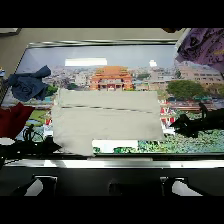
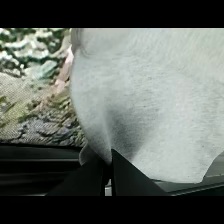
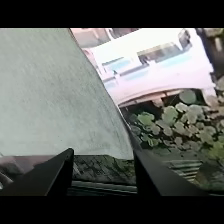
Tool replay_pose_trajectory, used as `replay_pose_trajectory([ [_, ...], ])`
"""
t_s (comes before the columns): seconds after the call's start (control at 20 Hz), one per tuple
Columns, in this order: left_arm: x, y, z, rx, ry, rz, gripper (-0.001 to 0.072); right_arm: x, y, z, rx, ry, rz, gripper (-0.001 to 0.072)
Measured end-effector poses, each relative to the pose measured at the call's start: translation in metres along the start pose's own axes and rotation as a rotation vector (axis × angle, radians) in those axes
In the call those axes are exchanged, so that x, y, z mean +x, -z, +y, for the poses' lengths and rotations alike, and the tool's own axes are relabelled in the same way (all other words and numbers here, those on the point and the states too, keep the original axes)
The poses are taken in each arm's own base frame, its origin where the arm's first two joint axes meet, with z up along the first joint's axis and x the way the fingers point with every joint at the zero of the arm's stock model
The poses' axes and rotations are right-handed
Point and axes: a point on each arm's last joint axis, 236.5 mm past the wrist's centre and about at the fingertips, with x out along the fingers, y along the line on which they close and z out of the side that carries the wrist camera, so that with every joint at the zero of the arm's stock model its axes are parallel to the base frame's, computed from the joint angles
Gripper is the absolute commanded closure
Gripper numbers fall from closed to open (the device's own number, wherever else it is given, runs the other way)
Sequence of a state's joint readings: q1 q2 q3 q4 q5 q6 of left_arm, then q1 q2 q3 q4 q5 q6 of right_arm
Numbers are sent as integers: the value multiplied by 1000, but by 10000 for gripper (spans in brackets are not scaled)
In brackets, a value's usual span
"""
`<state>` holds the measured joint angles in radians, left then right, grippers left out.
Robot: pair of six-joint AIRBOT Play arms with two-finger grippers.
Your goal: Fold the clothes and pants, and hang the long-sleeved shirts on hangers.
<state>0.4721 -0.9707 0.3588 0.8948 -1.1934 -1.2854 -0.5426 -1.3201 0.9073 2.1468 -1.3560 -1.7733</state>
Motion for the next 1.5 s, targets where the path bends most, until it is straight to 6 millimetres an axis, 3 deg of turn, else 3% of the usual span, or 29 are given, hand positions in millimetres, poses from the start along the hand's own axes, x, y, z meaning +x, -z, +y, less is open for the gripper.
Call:
replay_pose_trajectory([
  [0.15, 0, 1, -1, -3, 5, 1, 686, 6, 8, -8, 4, 16, 24, 228],
  [0.5, 1, 1, -2, -6, 9, 3, 686, 39, 34, -19, 40, -19, 79, 226],
  [0.7, 1, 1, -2, -6, 9, 3, 686, 48, 38, -24, 45, -20, 72, 226],
  [0.9, 1, 1, -2, -6, 9, 3, 686, 55, 41, -16, 43, -44, 87, 231],
  [0.95, 0, 1, -2, -6, 9, 2, 686, 60, 44, -12, 31, -46, 102, 294],
  [1.05, -1, -1, -3, -3, 10, -1, 686, 71, 48, -5, -8, -27, 118, 598],
  [1.1, -1, -2, -3, -4, 10, -4, 686, 75, 46, -3, -22, -13, 112, 678],
  [1.3, -13, -12, -12, 14, 16, -20, 689, 76, 43, 8, -42, 4, 85, 680],
  [1.5, -45, -27, -31, 20, -5, -60, 690, 56, 50, 16, -34, 37, 73, 680],
])
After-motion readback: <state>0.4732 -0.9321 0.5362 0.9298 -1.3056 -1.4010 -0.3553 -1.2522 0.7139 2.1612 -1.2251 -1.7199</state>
